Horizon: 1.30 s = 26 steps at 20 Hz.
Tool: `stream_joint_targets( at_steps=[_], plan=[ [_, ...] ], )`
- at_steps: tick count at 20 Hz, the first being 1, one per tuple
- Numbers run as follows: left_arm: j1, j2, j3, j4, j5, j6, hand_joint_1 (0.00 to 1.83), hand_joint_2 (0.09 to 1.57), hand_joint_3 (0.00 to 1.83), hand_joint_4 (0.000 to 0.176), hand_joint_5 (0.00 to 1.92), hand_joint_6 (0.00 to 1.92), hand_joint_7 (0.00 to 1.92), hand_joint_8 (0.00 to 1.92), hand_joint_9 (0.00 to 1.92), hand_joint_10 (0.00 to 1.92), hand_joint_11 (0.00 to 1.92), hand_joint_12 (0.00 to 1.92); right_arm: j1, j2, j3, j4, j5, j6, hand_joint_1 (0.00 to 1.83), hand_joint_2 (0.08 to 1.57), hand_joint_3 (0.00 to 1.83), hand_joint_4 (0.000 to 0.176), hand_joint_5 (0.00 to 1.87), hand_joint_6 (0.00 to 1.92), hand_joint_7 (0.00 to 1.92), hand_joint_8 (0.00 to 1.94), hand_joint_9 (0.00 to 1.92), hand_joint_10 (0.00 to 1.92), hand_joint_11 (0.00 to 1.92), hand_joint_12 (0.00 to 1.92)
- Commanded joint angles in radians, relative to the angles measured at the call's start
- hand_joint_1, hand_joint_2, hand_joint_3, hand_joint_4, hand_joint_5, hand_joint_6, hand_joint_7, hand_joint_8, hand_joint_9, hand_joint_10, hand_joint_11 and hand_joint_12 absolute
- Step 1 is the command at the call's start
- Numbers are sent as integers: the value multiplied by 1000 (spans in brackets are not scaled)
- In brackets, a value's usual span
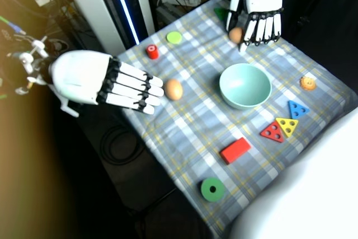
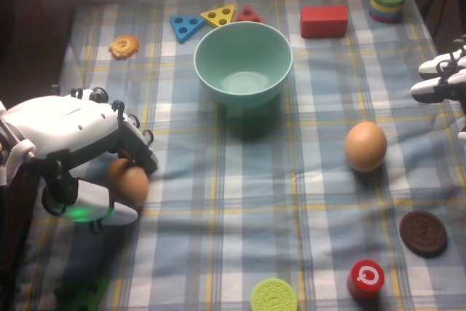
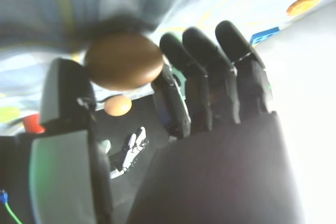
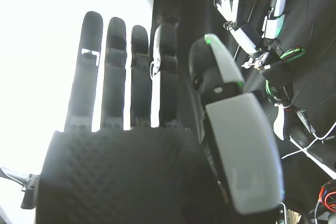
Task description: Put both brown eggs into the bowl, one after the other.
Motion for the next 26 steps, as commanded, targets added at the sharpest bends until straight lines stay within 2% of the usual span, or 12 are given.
stream_joint_targets(
  at_steps=[1, 2, 4, 6, 11, 12, 15, 16, 17, 18, 21, 26],
  plan=[
    [-4, 4, 7, 9, -91, 0, 1003, 977, 0, 21, 866, 1, 529, 1057, 332, 1313, 0, 1521, 5, 7, 2, 25, 122, 7, 735, 1354, 3, 0, 701, 3, 599, 3, 589, 5, 372, 634],
    [-4, 4, 8, 7, -92, 0, 982, 1005, 2, 32, 855, 0, 503, 1081, 318, 1290, 0, 1485, 5, 7, 2, 25, 122, 7, 734, 1353, 2, 0, 704, 4, 600, 4, 589, 5, 370, 632],
    [-5, 4, 8, 5, -95, 0, 1015, 1010, 0, 24, 856, 1, 468, 1187, 289, 1431, 0, 1655, 5, 7, 1, 25, 122, 7, 696, 1363, 4, 0, 711, 3, 609, 3, 593, 4, 381, 624],
    [-6, 3, 8, 1, -100, 0, 987, 1023, 0, 46, 835, 2, 492, 1082, 278, 1417, 0, 1646, 5, 7, 1, 25, 122, 7, 730, 1361, 0, 0, 717, 3, 620, 4, 604, 5, 394, 627],
    [-9, 2, 9, -1, -107, 0, 1048, 987, 0, 46, 866, 2, 486, 1147, 271, 1475, 0, 1682, 5, 7, 1, 25, 122, 7, 687, 1367, 3, 0, 715, 1, 618, 1, 600, 1, 384, 623],
    [-9, 2, 8, -2, -109, 0, 1068, 995, 1, 29, 873, 1, 510, 1117, 271, 1450, 0, 1678, 5, 7, 1, 25, 122, 7, 690, 1370, 4, 0, 717, 2, 619, 2, 607, 3, 388, 626],
    [-9, 4, 8, -7, -124, 0, 1052, 1002, 1, 39, 869, 0, 543, 1114, 263, 1506, 0, 1715, 4, 7, 1, 25, 122, 7, 668, 1375, 3, 0, 720, 1, 617, 0, 601, 1, 379, 629],
    [-10, 4, 8, -8, -132, 0, 1214, 1110, 0, 0, 918, 823, 858, 1113, 498, 1337, 63, 1625, 4, 6, 2, 25, 122, 7, 672, 1375, 1, 0, 719, 0, 614, 1, 594, 0, 366, 641],
    [-11, 4, 8, -8, -134, 0, 1214, 1110, 0, 0, 918, 823, 858, 1113, 498, 1337, 63, 1625, 4, 6, 2, 25, 122, 7, 672, 1375, 1, 0, 719, 0, 614, 1, 594, 0, 366, 641],
    [-13, 4, 8, -8, -137, 0, 1231, 1149, 3, 0, 879, 1055, 877, 1174, 555, 1345, 136, 1609, 4, 6, 2, 25, 122, 7, 691, 1374, 0, 0, 718, 0, 609, 1, 588, 1, 359, 653],
    [-14, 4, 11, -11, -140, 0, 1255, 1123, 0, 0, 945, 994, 959, 1072, 718, 1340, 359, 1579, 4, 6, 2, 25, 122, 7, 719, 1368, 0, 0, 731, 1, 629, 1, 599, 1, 341, 698],
    [-14, 3, 13, -16, -141, 0, 1246, 1140, 0, 0, 909, 1052, 927, 1115, 736, 1270, 349, 1522, 3, 5, 2, 25, 122, 7, 715, 1368, 0, 0, 733, 2, 635, 3, 597, 2, 313, 756]
  ],
)
